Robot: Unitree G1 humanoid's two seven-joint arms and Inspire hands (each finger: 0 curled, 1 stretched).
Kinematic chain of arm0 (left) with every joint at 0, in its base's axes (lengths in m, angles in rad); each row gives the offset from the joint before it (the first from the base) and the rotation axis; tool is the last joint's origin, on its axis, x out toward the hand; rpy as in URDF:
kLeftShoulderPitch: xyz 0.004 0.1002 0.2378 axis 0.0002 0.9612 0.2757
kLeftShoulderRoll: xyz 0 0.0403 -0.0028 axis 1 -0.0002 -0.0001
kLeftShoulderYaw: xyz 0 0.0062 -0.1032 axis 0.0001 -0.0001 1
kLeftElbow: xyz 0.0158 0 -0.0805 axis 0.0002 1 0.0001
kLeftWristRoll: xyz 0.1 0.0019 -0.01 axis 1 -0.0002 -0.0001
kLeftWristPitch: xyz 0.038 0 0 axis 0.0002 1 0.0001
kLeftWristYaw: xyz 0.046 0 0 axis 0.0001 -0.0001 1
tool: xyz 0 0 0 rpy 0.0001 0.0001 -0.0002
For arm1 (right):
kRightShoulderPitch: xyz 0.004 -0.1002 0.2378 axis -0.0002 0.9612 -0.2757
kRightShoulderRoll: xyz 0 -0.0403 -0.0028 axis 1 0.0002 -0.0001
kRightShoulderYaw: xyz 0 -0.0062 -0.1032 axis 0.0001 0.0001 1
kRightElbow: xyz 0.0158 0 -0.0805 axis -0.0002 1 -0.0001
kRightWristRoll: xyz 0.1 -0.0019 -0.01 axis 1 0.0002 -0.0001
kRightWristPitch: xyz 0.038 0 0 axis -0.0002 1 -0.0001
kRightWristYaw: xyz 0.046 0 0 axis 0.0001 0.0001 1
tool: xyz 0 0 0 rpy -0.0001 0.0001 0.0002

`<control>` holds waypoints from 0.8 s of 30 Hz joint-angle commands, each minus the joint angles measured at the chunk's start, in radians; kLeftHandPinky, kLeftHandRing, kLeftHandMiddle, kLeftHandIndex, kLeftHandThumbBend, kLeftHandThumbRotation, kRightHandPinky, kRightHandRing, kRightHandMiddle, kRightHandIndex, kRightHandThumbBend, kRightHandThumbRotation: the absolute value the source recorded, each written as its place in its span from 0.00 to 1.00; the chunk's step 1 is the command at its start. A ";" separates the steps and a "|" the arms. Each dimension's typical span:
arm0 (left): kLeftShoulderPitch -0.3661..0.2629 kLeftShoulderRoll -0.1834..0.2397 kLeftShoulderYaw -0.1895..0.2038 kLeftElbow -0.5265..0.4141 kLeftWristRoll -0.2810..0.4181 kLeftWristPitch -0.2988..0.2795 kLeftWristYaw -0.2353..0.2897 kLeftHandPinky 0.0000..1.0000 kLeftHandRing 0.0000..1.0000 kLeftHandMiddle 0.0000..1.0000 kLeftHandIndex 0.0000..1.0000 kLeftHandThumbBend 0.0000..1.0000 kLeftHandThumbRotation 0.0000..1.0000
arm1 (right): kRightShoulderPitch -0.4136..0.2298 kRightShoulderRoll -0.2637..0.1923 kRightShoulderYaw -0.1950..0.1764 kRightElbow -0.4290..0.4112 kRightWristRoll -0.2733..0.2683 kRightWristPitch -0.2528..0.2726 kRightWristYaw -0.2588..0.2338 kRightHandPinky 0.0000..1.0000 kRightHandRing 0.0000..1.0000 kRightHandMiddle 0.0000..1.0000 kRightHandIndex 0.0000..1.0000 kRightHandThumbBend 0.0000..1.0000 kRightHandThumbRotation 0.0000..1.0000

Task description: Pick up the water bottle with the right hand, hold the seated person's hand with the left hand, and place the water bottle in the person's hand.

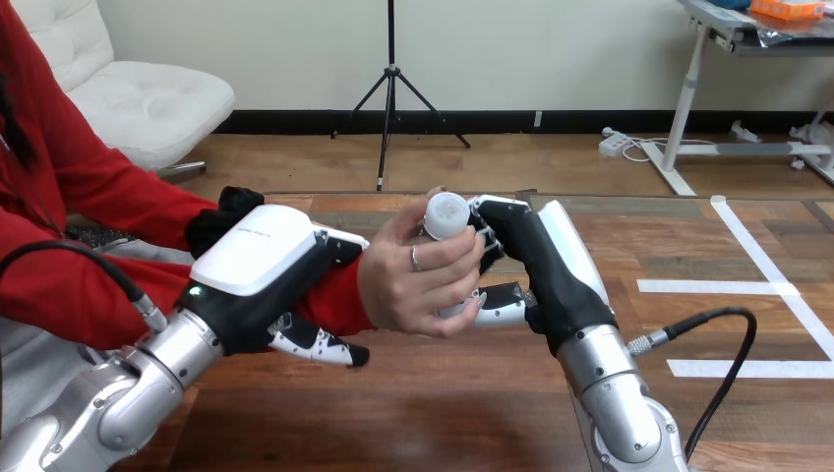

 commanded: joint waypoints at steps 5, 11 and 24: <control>-0.055 -0.007 -0.011 -0.062 0.064 0.019 0.047 0.77 0.85 0.90 0.93 0.99 0.42 | -0.050 -0.039 0.000 -0.095 -0.002 0.058 0.052 0.91 0.98 0.98 0.98 1.00 0.38; -0.044 0.000 -0.009 -0.082 0.091 0.041 0.047 0.86 0.93 0.97 0.98 1.00 0.50 | -0.035 -0.045 -0.002 -0.121 0.003 0.088 0.071 0.93 0.99 1.00 1.00 1.00 0.45; -0.036 0.013 -0.010 -0.086 0.120 0.040 0.070 0.97 1.00 1.00 1.00 1.00 0.61 | -0.015 -0.063 -0.003 -0.139 0.010 0.101 0.080 1.00 1.00 1.00 1.00 1.00 0.55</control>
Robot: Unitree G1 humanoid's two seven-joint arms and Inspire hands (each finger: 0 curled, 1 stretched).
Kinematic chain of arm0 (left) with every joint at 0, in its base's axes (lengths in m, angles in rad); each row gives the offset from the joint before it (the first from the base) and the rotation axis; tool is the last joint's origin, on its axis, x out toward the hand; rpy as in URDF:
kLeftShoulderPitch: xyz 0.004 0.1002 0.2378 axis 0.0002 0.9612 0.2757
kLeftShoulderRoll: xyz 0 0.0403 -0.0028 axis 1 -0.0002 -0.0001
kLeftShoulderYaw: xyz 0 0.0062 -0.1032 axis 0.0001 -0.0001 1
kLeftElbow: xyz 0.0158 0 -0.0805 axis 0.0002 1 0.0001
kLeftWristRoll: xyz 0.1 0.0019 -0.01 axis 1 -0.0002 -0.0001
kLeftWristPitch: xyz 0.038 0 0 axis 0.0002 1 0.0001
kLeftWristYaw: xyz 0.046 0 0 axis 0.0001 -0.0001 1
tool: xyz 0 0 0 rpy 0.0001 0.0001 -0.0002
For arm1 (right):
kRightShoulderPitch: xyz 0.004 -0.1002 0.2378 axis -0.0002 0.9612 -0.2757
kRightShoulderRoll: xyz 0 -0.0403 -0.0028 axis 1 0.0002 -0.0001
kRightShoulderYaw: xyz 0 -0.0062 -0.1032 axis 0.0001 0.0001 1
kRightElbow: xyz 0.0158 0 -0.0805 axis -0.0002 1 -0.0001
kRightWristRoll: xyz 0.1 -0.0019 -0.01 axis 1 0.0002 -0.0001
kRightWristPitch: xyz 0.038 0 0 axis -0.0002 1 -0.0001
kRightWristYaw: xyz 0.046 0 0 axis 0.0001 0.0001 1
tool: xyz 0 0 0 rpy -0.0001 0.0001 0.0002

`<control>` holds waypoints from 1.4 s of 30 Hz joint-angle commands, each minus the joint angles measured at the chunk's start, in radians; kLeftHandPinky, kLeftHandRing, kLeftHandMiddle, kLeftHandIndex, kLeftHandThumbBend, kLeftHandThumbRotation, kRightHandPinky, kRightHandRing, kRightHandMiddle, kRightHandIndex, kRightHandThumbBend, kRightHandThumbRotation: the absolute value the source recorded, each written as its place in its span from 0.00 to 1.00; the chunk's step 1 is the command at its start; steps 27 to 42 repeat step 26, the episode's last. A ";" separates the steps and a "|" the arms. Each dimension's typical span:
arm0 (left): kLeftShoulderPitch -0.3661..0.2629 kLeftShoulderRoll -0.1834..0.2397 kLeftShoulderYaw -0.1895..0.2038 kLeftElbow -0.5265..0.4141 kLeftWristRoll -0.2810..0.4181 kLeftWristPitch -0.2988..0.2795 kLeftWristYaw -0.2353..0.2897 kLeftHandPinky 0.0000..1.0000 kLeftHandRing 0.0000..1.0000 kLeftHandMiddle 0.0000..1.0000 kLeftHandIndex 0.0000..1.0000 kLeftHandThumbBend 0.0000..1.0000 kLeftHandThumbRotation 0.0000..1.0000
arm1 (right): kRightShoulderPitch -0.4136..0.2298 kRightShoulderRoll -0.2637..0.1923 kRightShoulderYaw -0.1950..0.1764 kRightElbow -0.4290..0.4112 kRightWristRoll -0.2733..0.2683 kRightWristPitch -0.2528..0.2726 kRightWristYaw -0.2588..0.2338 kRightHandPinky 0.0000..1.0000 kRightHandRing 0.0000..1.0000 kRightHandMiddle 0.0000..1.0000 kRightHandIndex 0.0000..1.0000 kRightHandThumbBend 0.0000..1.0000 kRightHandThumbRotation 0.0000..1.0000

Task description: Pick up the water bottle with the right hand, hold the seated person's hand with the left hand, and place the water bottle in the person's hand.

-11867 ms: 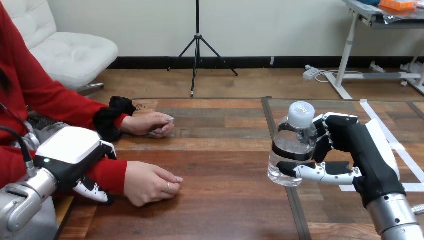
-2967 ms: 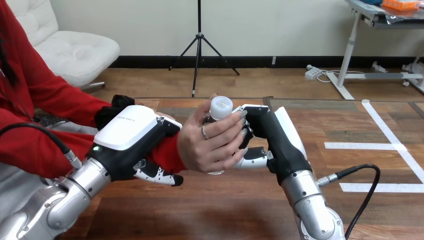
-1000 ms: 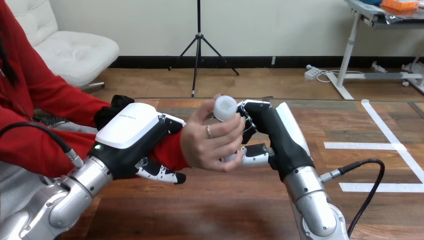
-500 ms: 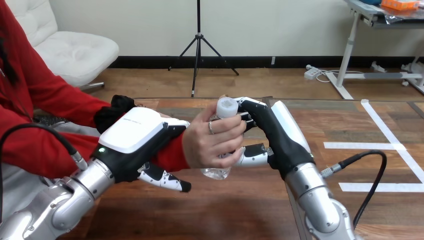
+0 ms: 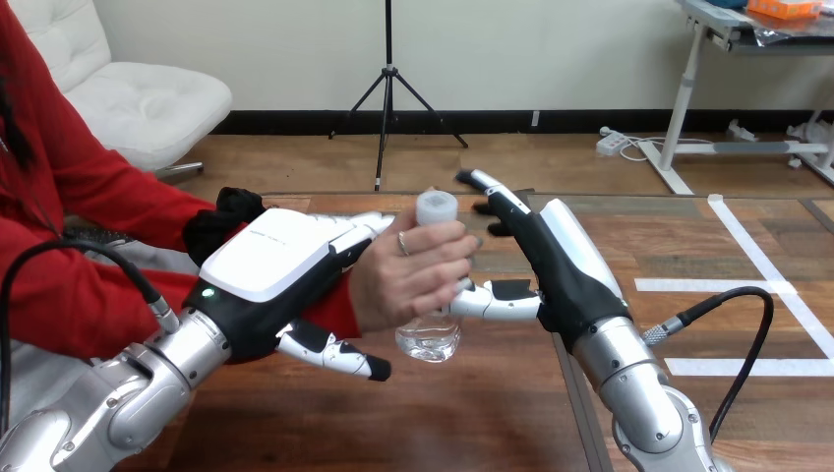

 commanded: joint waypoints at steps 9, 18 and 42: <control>-0.033 0.021 -0.006 -0.037 0.009 -0.007 0.024 1.00 1.00 1.00 1.00 1.00 0.68 | -0.016 -0.020 -0.002 -0.063 0.004 0.003 0.001 1.00 1.00 1.00 1.00 1.00 0.61; -0.031 0.026 -0.003 -0.019 0.003 -0.021 0.033 1.00 1.00 1.00 1.00 1.00 0.73 | -0.008 -0.028 -0.004 -0.061 0.009 0.001 0.001 1.00 1.00 1.00 1.00 1.00 0.65; -0.030 0.019 0.005 0.019 -0.011 -0.062 0.079 0.95 1.00 1.00 1.00 1.00 0.74 | -0.001 -0.035 -0.005 -0.058 0.012 -0.003 -0.001 1.00 1.00 1.00 1.00 1.00 0.65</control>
